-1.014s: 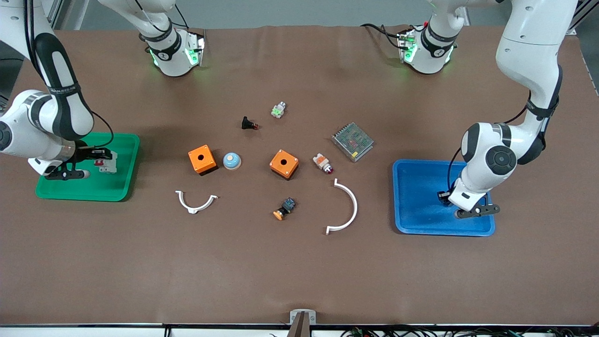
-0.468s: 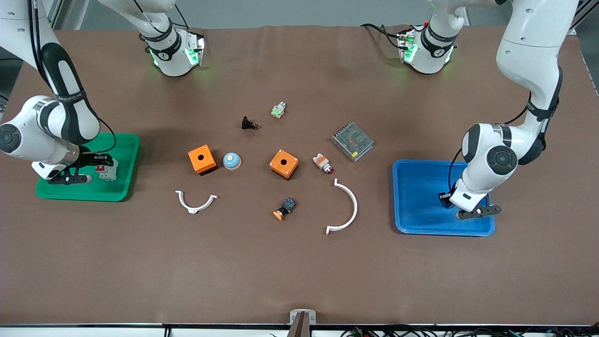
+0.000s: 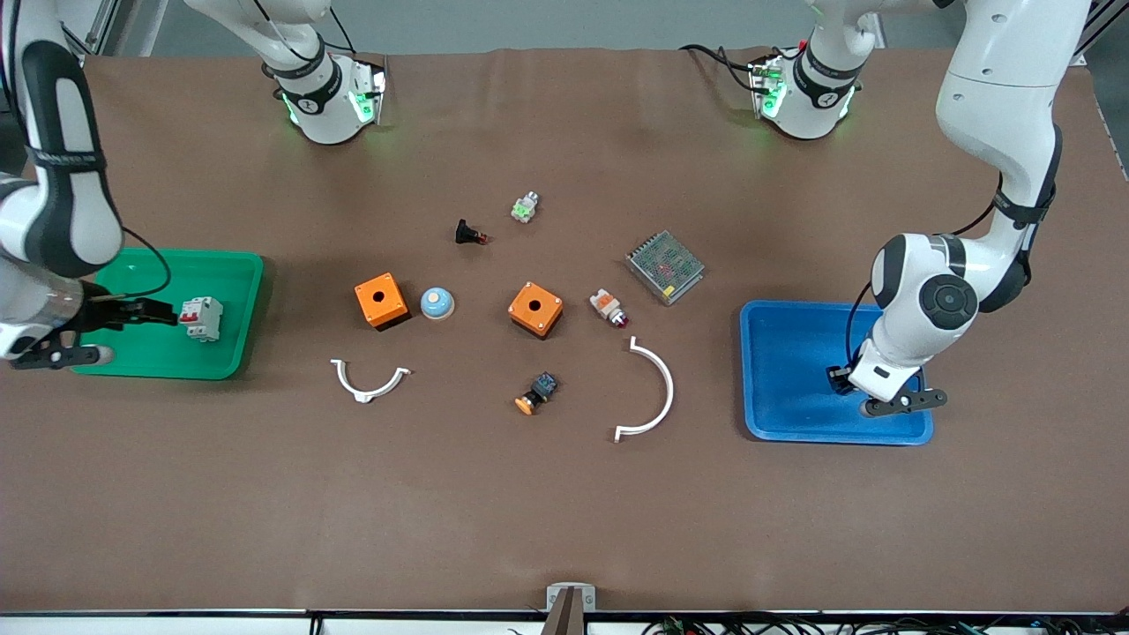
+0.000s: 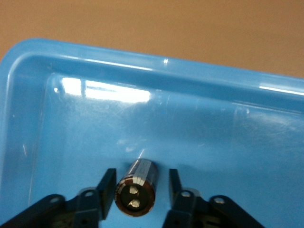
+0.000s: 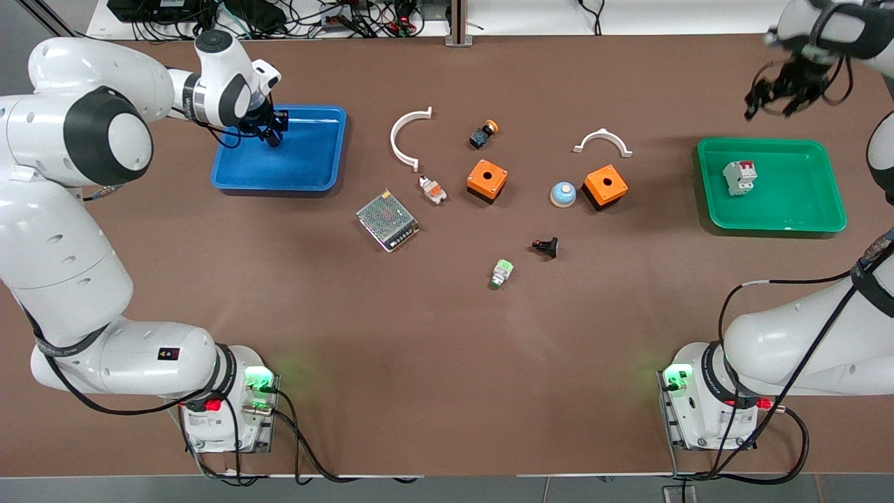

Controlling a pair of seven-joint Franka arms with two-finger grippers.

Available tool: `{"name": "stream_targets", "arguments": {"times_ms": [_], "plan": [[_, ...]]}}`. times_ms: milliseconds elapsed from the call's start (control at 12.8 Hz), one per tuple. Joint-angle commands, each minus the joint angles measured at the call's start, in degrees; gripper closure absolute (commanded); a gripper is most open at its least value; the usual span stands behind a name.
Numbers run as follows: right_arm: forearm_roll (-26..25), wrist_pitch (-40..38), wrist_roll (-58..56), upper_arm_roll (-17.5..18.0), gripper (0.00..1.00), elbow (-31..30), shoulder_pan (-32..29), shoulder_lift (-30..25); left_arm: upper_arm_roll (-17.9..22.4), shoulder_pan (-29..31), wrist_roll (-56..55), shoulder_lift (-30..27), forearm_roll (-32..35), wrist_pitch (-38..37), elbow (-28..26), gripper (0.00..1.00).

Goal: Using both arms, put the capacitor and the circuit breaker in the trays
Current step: 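Lower the breaker into the green tray and open the right gripper, then open the left gripper releasing the capacitor into the blue tray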

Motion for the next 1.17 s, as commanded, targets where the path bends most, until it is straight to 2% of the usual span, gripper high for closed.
{"name": "stream_targets", "arguments": {"times_ms": [0,234,312,468,624,780,936,1092], "plan": [[1.81,-7.39,0.34,0.17,0.00,9.86,2.79,0.59,-0.27,0.05,-0.71,-0.81,0.75,-0.10,-0.01,0.41],[4.90,-11.54,0.43,0.17,0.00,15.60,5.43,-0.99,-0.36,-0.04,-0.71,-0.99,0.75,-0.54,0.34,0.38],[4.98,-13.29,0.43,0.17,0.00,16.39,6.40,-2.04,-0.45,0.04,-0.71,-1.25,0.75,-0.63,0.43,0.29],[4.99,-17.86,5.23,0.17,0.00,18.76,8.59,-3.89,-0.97,0.05,-0.53,-3.61,0.75,-2.72,0.52,0.00],[4.90,-23.39,10.44,0.17,0.00,20.87,10.09,-5.91,-1.76,-0.04,-0.10,-7.99,0.93,-7.28,0.87,0.00],[4.29,-24.20,11.06,0.09,0.00,20.10,12.02,-9.42,-2.29,-0.13,0.00,-12.57,1.28,-15.35,3.58,0.00],[4.19,-28.75,18.50,0.09,0.00,20.09,13.96,-11.71,-3.43,0.05,0.43,-16.00,1.28,-27.46,10.15,0.00],[4.11,-30.44,18.72,0.00,0.00,19.74,13.70,-14.00,-3.70,0.13,4.02,-18.29,1.19,-35.75,15.70,0.00]]}}
